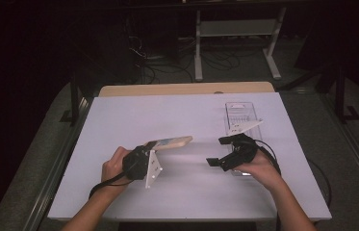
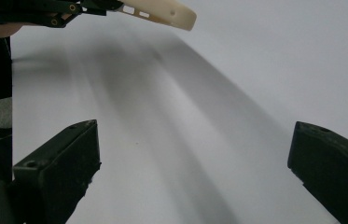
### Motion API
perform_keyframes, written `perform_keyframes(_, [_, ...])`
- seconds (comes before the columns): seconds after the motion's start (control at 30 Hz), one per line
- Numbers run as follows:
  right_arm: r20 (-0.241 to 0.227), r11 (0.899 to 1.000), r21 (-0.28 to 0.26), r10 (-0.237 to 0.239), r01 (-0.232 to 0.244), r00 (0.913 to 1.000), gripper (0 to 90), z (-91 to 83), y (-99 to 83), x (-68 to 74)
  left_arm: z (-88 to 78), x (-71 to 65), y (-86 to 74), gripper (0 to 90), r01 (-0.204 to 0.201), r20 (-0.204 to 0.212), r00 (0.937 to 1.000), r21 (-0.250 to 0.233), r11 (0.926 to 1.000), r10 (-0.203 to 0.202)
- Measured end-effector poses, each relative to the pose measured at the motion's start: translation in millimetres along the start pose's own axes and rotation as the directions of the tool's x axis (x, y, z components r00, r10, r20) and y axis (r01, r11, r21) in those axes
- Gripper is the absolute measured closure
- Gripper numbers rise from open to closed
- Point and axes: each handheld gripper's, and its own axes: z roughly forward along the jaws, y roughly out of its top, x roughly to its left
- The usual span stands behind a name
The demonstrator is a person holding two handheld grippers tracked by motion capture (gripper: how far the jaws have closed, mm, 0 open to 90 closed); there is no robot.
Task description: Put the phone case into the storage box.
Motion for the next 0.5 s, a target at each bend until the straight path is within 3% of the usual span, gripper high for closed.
perform_keyframes(0.27, [0.0,1.0,0.0,-0.002,0.002,1.0,1.9,0.1,0.0,-0.5,0.8,5.6,-1.2,79.3,0.06,0.034,0.9976,0.01,0.9982,-0.06])
perform_keyframes(0.5, [-0.001,1.0,0.001,-0.002,0.002,1.0,1.9,0.1,0.0,-0.6,3.0,6.5,-1.5,79.3,0.147,0.075,0.9862,0.011,0.989,-0.148])
